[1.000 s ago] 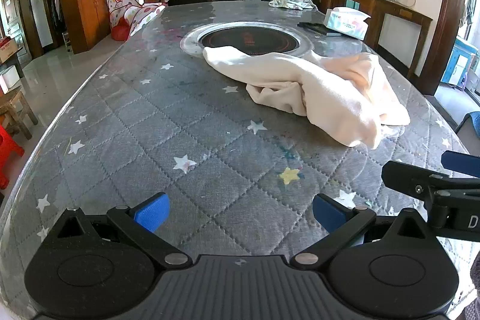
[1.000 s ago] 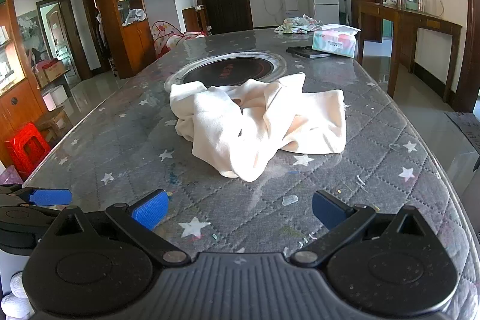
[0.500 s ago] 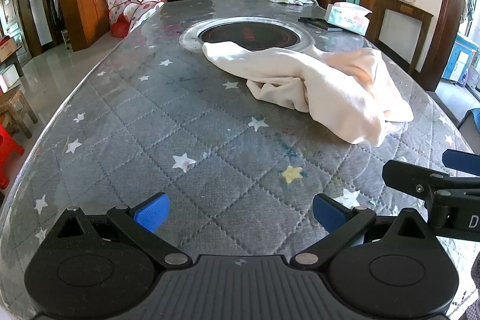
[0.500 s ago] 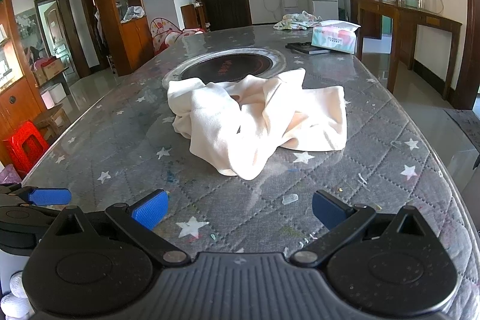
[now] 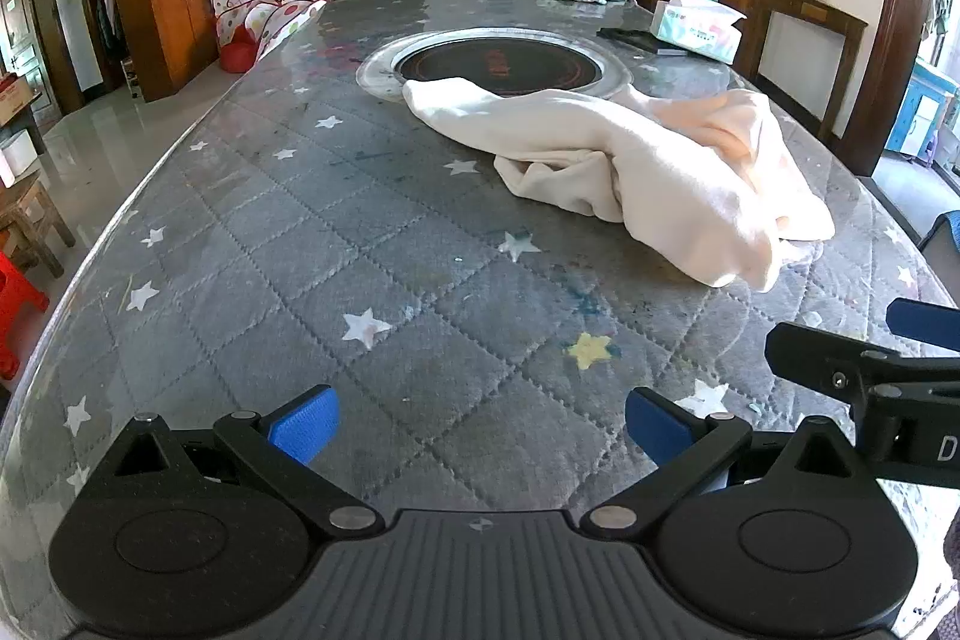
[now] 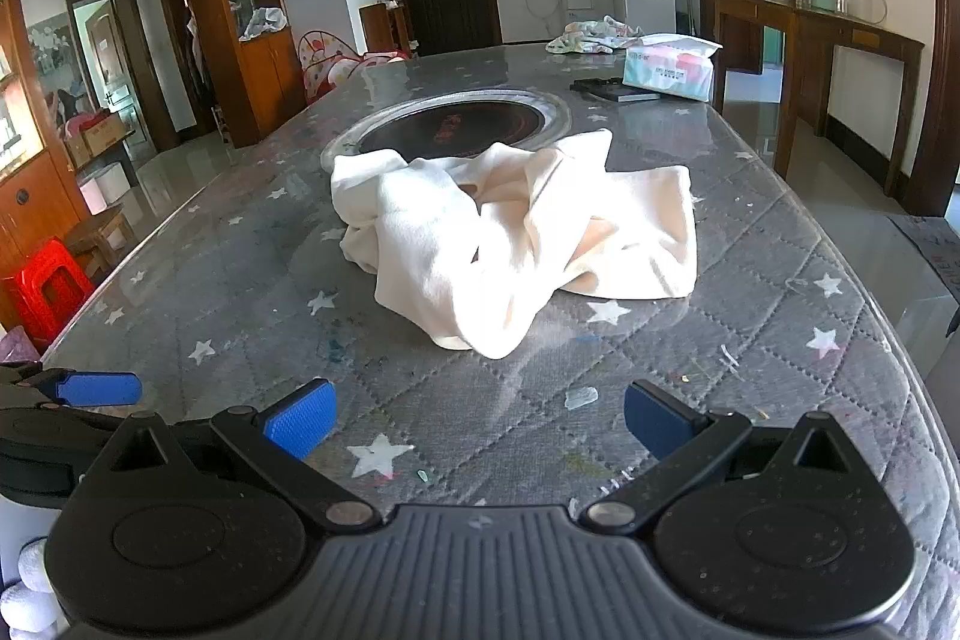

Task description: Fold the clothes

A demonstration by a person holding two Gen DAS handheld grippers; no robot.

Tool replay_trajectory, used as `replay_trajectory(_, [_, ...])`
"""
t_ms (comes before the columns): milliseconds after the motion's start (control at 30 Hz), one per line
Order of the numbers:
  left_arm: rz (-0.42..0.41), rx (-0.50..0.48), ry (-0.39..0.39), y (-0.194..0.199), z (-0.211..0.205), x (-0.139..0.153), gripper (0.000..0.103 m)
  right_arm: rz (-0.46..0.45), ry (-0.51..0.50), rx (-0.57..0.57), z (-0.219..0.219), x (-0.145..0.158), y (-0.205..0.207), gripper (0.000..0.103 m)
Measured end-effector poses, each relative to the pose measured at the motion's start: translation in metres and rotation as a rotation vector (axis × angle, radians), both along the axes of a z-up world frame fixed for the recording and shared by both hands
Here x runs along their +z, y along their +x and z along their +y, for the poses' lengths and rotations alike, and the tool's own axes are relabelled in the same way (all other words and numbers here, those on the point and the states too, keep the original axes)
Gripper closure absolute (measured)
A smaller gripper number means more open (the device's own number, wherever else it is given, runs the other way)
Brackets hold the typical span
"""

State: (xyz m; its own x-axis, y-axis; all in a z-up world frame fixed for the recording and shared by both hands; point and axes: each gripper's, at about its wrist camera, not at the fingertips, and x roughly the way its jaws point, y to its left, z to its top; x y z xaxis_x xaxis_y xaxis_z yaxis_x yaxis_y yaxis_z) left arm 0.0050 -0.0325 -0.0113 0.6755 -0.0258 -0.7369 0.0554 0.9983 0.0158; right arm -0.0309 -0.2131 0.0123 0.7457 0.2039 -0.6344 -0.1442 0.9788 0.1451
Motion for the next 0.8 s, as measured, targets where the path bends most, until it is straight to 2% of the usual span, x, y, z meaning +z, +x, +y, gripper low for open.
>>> replay_trajectory(800, [-0.007,-0.001,0.005,0.024,0.002,0.003,0.000,0.000,-0.015,-0.035,-0.007,-0.004,0.018,0.000])
